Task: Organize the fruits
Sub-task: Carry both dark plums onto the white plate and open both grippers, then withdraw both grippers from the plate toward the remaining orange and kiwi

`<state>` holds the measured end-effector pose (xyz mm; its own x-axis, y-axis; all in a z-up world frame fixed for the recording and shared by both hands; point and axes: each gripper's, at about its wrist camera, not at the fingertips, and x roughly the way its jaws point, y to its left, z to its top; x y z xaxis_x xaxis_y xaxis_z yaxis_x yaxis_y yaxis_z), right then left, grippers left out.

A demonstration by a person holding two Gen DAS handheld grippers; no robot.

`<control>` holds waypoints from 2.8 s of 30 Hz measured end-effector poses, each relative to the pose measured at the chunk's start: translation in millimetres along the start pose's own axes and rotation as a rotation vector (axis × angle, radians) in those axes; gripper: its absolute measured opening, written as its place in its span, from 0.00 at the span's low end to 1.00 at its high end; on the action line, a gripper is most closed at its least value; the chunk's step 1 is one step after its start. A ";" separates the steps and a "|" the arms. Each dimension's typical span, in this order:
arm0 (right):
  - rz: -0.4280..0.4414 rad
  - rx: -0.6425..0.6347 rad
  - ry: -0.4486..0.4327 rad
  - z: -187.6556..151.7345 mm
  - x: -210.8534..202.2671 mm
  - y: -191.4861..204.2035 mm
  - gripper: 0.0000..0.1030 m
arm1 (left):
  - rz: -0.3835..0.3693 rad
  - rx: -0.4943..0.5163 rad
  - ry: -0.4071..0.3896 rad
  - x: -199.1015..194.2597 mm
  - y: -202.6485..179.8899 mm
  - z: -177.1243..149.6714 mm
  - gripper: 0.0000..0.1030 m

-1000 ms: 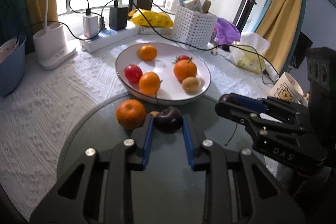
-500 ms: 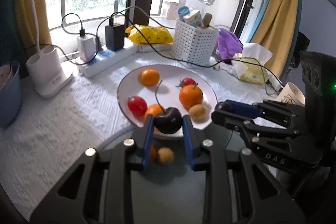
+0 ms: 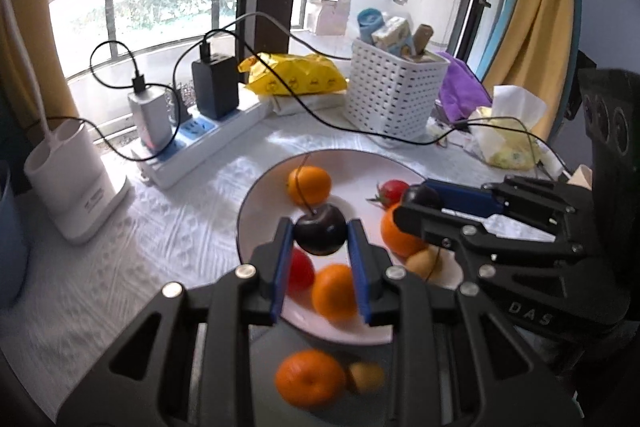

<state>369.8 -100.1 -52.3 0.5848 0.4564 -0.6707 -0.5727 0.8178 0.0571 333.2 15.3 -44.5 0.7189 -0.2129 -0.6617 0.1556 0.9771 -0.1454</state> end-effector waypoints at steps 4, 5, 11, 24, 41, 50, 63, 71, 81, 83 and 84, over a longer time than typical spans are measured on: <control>-0.004 -0.003 -0.005 9.0 11.8 -2.0 0.30 | 0.009 -0.009 0.005 11.8 9.8 8.5 0.27; -0.005 -0.004 -0.003 10.7 15.7 -2.6 0.30 | 0.011 -0.010 0.006 14.0 11.5 9.8 0.27; -0.016 0.009 0.010 15.2 32.9 -9.2 0.30 | 0.018 -0.019 0.024 26.5 19.5 13.6 0.28; -0.031 0.042 0.002 20.7 33.8 -16.8 0.40 | -0.001 -0.045 0.025 21.9 26.6 16.2 0.31; -0.047 0.042 -0.024 -6.3 -28.4 3.7 0.41 | -0.002 -0.018 -0.056 -52.7 11.8 -8.9 0.34; -0.048 0.043 -0.022 -26.4 -51.7 19.7 0.41 | -0.005 -0.044 -0.081 -90.2 15.4 -33.7 0.34; 0.001 0.014 0.022 -49.0 -52.9 49.8 0.41 | 0.019 -0.122 -0.039 -102.1 30.1 -79.3 0.35; 0.060 -0.026 0.106 -62.1 -30.8 64.6 0.40 | 0.074 -0.142 -0.022 -102.4 32.9 -102.9 0.51; 0.081 -0.049 0.166 -63.8 -3.7 76.0 0.40 | 0.103 -0.184 -0.003 -99.1 43.5 -111.7 0.51; 0.083 -0.052 0.174 -63.7 1.1 77.3 0.40 | 0.105 -0.185 -0.001 -98.2 44.1 -112.5 0.51; 0.079 -0.054 0.178 -63.6 3.7 78.0 0.40 | 0.106 -0.183 0.001 -97.5 43.7 -112.7 0.51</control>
<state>290.7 -56.9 -97.4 0.4289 0.4451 -0.7861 -0.6451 0.7600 0.0783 193.6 78.6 -69.2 0.7240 -0.1090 -0.6811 -0.0469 0.9774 -0.2063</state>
